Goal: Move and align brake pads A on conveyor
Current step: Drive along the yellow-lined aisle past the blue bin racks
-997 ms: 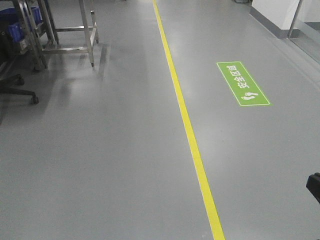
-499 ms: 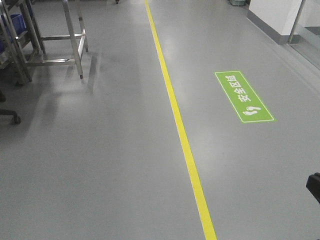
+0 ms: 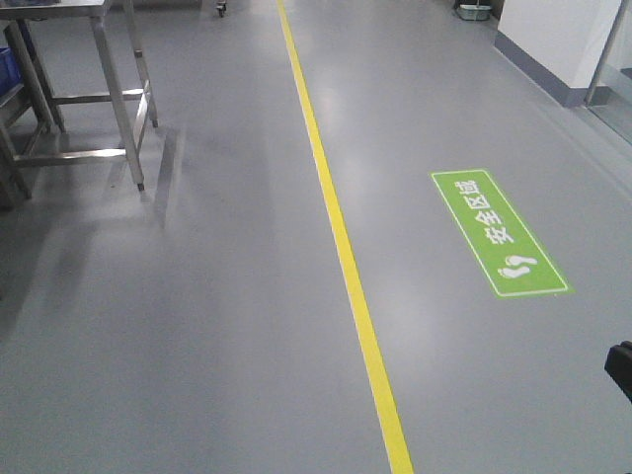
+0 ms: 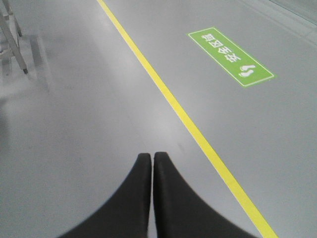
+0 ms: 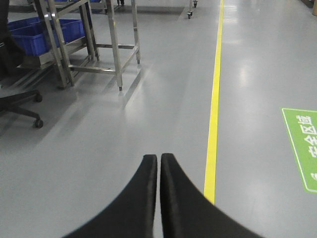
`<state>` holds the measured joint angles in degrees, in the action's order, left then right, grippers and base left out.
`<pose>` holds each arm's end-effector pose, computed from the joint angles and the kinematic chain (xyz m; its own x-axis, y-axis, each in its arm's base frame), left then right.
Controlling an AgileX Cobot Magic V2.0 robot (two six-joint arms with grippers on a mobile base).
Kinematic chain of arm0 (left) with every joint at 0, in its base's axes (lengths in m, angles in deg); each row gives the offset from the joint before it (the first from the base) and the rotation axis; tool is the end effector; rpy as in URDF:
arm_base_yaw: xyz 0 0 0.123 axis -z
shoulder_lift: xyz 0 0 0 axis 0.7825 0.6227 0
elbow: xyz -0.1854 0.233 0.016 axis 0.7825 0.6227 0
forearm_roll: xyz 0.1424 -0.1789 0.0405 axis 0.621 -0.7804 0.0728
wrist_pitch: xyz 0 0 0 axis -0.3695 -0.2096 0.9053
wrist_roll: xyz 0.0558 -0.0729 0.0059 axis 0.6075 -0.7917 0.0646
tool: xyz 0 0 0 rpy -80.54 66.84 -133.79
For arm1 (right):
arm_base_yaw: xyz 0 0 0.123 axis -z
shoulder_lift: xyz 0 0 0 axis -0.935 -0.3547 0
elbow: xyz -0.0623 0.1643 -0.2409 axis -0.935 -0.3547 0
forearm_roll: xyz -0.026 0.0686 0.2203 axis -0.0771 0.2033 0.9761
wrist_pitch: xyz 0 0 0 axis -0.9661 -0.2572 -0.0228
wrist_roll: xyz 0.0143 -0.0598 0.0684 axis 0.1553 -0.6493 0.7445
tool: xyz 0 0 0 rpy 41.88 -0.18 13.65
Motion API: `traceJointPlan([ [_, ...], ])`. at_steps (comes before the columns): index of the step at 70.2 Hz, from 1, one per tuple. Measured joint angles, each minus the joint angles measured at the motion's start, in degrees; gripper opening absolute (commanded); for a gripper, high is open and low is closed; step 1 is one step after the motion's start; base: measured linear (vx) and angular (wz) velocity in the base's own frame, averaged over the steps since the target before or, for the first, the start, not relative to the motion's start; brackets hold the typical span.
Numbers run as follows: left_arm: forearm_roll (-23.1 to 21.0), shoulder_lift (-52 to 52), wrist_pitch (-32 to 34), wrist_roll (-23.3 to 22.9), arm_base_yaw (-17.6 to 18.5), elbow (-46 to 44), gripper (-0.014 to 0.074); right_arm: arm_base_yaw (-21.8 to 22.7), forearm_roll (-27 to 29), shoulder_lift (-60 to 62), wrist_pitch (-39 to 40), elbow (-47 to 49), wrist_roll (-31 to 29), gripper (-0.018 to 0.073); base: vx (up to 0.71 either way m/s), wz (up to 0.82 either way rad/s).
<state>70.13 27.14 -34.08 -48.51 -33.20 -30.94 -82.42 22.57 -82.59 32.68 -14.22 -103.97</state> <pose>0.0485 -0.0112 0.2866 -0.4430 0.1055 -0.8903 0.2544 0.9670 -0.0120 0.0505 0.0219 0.2890 -0.2526 -0.0630 -0.9655 -0.3269 0.9448 0.0239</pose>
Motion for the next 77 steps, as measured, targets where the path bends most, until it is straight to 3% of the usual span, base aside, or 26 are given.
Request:
traceJointPlan([
  [77, 0.0, 0.0, 0.0, 0.0, 0.0, 0.0, -0.0006, 0.0, 0.0, 0.0, 0.0, 0.0, 0.0, 0.0, 0.64, 0.01],
])
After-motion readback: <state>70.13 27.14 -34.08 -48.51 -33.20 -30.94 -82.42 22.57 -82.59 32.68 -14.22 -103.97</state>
